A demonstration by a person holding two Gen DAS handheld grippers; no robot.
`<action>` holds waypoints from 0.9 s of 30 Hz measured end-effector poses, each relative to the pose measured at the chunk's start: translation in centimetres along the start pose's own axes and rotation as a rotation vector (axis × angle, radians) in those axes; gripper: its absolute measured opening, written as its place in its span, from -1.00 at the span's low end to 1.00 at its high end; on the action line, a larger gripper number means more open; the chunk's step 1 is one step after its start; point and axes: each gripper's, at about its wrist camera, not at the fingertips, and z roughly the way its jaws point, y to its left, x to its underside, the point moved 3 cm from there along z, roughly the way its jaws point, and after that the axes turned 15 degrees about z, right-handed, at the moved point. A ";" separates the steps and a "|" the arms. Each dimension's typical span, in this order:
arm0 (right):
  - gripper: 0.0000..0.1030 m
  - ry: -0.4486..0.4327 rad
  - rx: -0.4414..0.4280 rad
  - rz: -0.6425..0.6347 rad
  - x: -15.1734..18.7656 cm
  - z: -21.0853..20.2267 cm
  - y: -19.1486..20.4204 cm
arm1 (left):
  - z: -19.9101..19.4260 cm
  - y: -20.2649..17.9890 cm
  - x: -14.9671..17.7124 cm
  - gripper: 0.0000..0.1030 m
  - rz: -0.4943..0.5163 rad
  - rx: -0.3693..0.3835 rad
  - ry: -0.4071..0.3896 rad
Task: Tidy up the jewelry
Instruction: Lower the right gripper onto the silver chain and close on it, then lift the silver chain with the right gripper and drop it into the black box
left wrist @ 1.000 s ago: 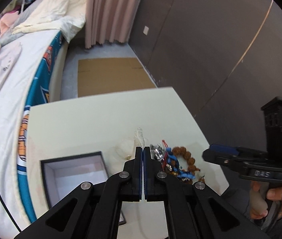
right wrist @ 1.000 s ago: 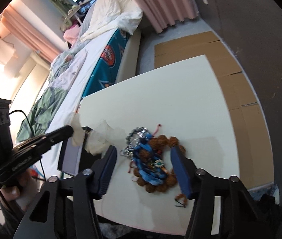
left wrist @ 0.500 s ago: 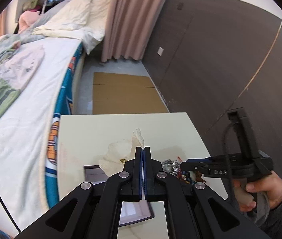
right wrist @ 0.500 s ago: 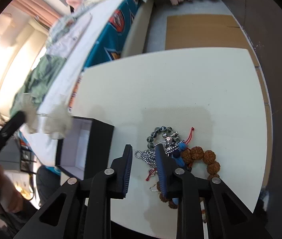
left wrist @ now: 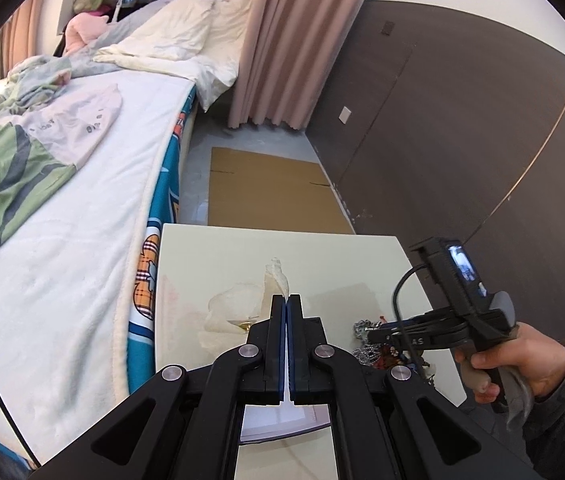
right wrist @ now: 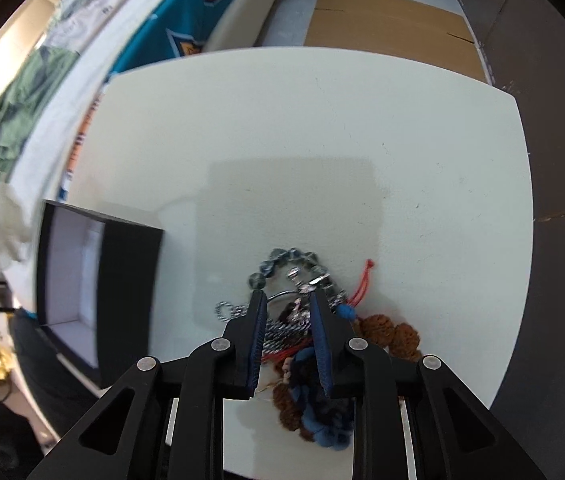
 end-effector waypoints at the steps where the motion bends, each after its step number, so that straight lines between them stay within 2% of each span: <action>1: -0.55 -0.004 0.019 -0.003 -0.1 0.1 0.0 | 0.0 0.1 0.0 -1.00 -0.002 -0.001 -0.001; 5: -0.55 -0.003 0.080 -0.011 -0.6 0.9 -0.2 | -0.3 0.5 0.3 -1.00 -0.008 -0.003 -0.002; 8: -0.55 0.010 0.090 -0.005 -0.6 1.2 -0.5 | -0.4 0.7 0.4 -1.00 -0.008 -0.007 -0.003; 9: -0.57 0.008 0.088 -0.006 -0.6 1.1 -0.5 | -0.5 0.8 0.5 -1.00 -0.010 -0.008 -0.002; 10: -0.78 -0.003 0.088 -0.009 -0.5 1.0 -0.6 | -0.5 0.8 0.5 -1.00 -0.011 -0.009 -0.002; 11: -0.78 -0.013 0.083 -0.008 -0.4 0.7 -0.8 | -0.6 0.8 0.6 -1.00 -0.010 -0.011 -0.004; 16: -0.79 -0.063 0.006 0.006 0.8 -1.9 -1.2 | -0.9 1.1 0.4 -1.00 -0.013 -0.019 -0.012; 27: -0.79 -0.284 -0.155 -0.025 2.2 -12.6 0.9 | -2.7 1.2 -0.6 -1.00 -0.004 -0.029 -0.056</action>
